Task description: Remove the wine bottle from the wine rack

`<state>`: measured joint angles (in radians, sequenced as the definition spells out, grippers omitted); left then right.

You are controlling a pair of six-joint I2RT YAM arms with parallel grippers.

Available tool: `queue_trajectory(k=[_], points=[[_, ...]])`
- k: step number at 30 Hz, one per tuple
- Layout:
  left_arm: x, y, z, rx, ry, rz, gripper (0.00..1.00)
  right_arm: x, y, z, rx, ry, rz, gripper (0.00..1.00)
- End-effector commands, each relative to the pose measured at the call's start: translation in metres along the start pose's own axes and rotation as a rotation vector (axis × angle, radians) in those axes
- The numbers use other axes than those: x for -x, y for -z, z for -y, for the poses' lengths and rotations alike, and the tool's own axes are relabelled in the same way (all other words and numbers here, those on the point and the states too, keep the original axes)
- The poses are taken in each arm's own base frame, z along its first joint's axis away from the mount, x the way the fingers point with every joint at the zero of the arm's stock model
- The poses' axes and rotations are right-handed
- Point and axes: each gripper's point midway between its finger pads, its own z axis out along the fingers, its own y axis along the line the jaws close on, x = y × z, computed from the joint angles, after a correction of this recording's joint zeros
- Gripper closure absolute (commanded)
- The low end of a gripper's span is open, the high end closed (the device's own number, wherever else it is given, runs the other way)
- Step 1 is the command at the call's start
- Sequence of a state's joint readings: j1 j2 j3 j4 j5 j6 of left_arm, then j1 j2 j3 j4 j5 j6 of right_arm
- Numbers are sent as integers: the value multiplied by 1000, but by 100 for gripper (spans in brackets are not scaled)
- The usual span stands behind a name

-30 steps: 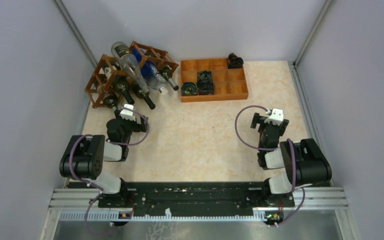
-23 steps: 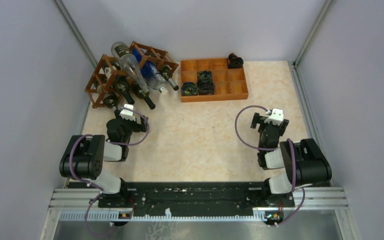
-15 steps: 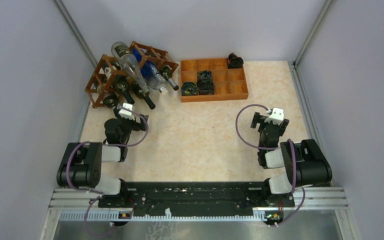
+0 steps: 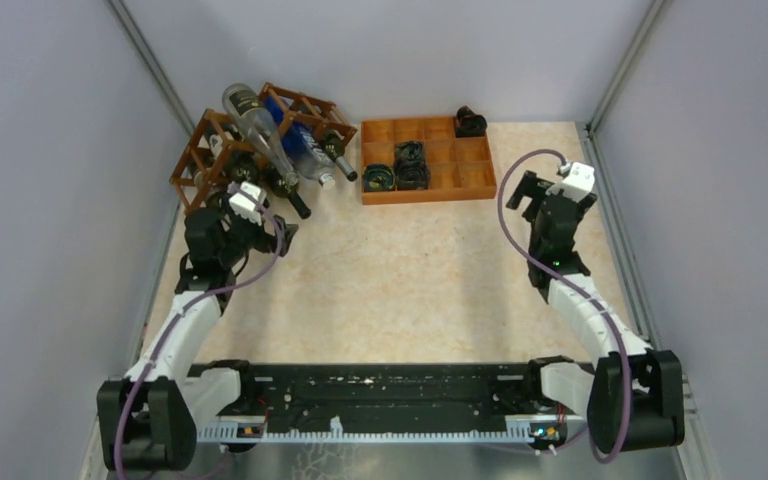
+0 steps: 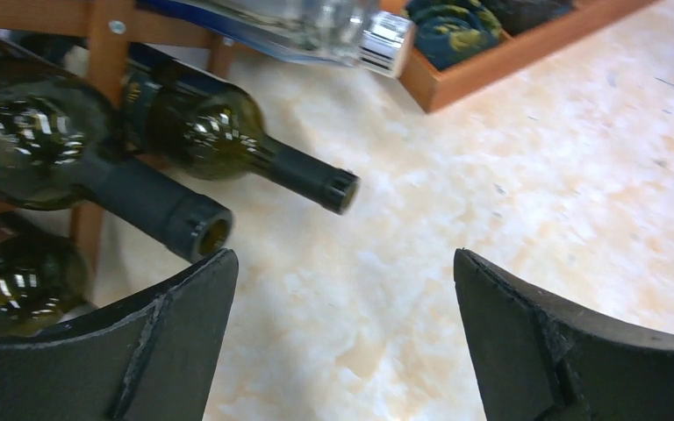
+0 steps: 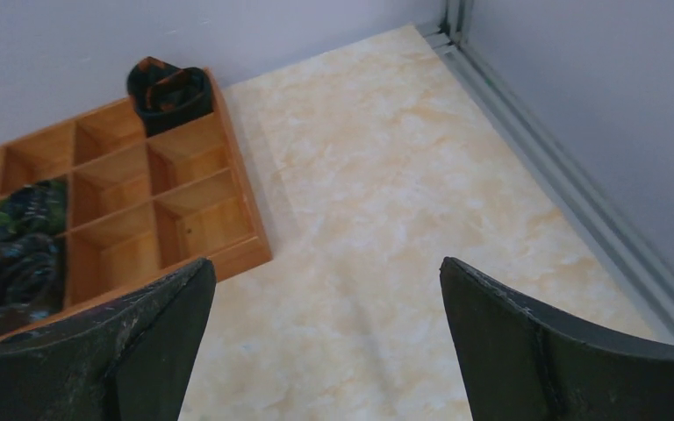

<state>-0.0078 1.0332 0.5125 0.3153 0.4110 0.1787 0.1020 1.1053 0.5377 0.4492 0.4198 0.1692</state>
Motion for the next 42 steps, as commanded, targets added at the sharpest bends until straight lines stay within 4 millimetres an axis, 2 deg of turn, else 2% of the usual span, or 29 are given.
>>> queue_trajectory(k=[1, 3, 5, 6, 9, 10, 11, 12, 13, 15, 17, 19, 23, 26, 27, 28, 32, 36, 37, 39, 42], points=[[-10, 31, 38, -178, 61, -182, 1, 23, 11, -33, 100, -181, -145, 1], [7, 39, 44, -206, 68, -193, 1, 21, 17, -47, 119, -289, -252, 1], [27, 44, 44, -210, 82, -193, 1, 24, 22, -66, 207, -323, -312, 1], [42, 44, 41, -201, 87, -180, 1, 26, 26, -77, 261, -340, -327, 1], [66, 44, 36, -177, 126, -184, 1, 38, 42, -113, 483, -405, -334, 1], [74, 44, 26, -146, 141, -185, 1, 40, 48, -125, 548, -426, -337, 1], [82, 44, 22, -132, 148, -186, 1, 46, 50, -134, 556, -415, -333, 1], [88, 44, 20, -125, 158, -193, 1, 38, 53, -142, 538, -353, -361, 2], [94, 43, 18, -120, 166, -194, 1, 47, 55, -155, 527, -284, -359, 1], [104, 41, 14, -113, 168, -192, 1, 43, 63, -180, 537, -183, -394, 2], [108, 34, 7, -95, 167, -196, 2, 37, 68, -200, 565, -162, -433, 2], [109, 28, -5, -41, 184, -217, 3, 41, 75, -220, 608, -171, -425, 2], [120, 28, -17, -1, 211, -214, 5, 41, 94, -276, 697, -71, -448, 3], [128, 32, -19, 3, 201, -185, 10, 37, 105, -319, 768, 1, -487, 6], [129, 32, -20, 5, 191, -182, 13, 41, 109, -334, 795, 11, -487, 6], [127, 31, -22, 13, 189, -186, 16, 34, 114, -344, 811, 31, -502, 7], [117, 31, -34, 62, 226, -236, 26, 41, 132, -397, 930, 48, -490, 8], [108, 41, -56, 147, 278, -237, 43, 32, 157, -450, 1064, 112, -528, 9], [104, 44, -62, 171, 290, -244, 48, 15, 159, -461, 1075, 146, -563, 9], [97, 49, -71, 213, 302, -256, 57, 9, 165, -478, 1101, 173, -570, 10], [91, 55, -74, 237, 287, -264, 60, 4, 166, -496, 1123, 162, -574, 11]])
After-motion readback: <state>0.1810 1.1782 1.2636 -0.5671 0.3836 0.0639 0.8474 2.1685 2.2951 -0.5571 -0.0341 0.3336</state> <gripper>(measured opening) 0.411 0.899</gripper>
